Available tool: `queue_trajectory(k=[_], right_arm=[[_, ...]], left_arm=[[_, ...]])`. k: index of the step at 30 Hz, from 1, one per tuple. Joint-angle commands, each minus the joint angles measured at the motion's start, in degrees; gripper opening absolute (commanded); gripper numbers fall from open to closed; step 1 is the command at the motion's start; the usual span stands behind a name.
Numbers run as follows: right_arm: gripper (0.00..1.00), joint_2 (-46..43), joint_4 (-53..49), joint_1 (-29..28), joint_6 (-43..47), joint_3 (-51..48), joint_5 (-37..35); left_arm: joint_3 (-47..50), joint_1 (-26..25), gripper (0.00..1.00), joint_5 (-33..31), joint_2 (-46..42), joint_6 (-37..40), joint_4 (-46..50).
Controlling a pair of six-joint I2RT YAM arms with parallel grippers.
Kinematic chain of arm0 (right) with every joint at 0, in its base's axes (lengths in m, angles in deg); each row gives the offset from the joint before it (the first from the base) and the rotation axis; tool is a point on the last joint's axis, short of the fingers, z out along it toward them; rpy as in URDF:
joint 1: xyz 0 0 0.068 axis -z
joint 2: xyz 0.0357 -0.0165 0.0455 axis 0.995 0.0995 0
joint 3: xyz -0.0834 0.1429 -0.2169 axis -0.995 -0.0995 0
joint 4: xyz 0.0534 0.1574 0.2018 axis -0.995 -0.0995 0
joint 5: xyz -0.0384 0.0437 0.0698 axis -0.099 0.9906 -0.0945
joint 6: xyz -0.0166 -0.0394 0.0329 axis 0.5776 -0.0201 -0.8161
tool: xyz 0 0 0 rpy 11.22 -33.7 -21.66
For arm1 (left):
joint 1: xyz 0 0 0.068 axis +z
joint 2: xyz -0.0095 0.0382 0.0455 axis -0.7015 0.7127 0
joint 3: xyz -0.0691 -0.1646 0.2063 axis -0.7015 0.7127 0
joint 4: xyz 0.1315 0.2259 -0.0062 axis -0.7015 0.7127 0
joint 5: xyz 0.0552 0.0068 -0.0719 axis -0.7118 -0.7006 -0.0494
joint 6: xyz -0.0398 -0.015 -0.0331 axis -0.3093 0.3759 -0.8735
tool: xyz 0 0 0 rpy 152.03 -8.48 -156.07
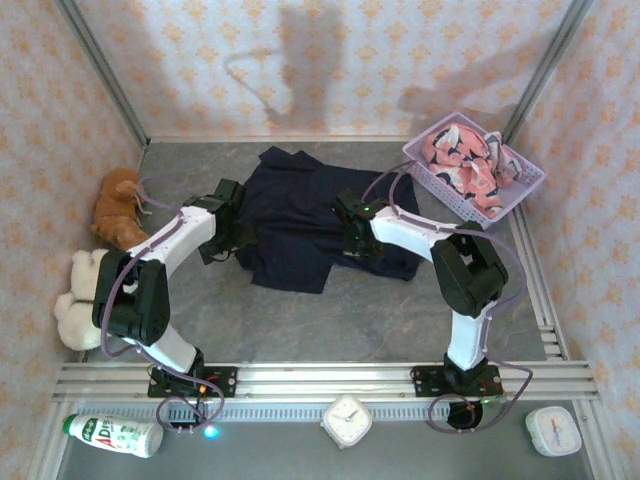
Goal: Fold and stack the mixed laundry pile
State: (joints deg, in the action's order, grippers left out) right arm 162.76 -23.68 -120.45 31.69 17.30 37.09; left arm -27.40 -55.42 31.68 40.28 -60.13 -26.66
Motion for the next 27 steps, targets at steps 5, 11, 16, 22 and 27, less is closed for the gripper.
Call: queue_trajectory(k=[5, 11, 16, 22, 27], right_arm=[[0.00, -14.4, -6.8, 3.8, -2.3, -0.2, -7.8], [0.00, -29.8, -8.3, 16.4, -1.4, -10.8, -10.5], [0.00, -37.9, -5.8, 28.4, -4.1, -24.6, -7.8], [0.00, -39.1, -0.1, 31.2, -9.0, -35.3, -2.7], [0.00, -38.5, 4.4, 31.3, -9.6, -36.7, -2.0]], left_arm=[[-1.7, -0.7, 0.88, 1.7, 5.3, -4.6, -6.0], [-5.0, -1.3, 0.87, 1.7, 9.8, -4.6, -5.4], [-4.9, -1.2, 0.88, 1.6, 9.2, -3.5, -4.7], [-2.6, -1.3, 0.89, 3.7, 3.5, -1.9, -3.1], [-0.1, -4.3, 0.89, 5.9, -0.5, -0.3, -0.2]])
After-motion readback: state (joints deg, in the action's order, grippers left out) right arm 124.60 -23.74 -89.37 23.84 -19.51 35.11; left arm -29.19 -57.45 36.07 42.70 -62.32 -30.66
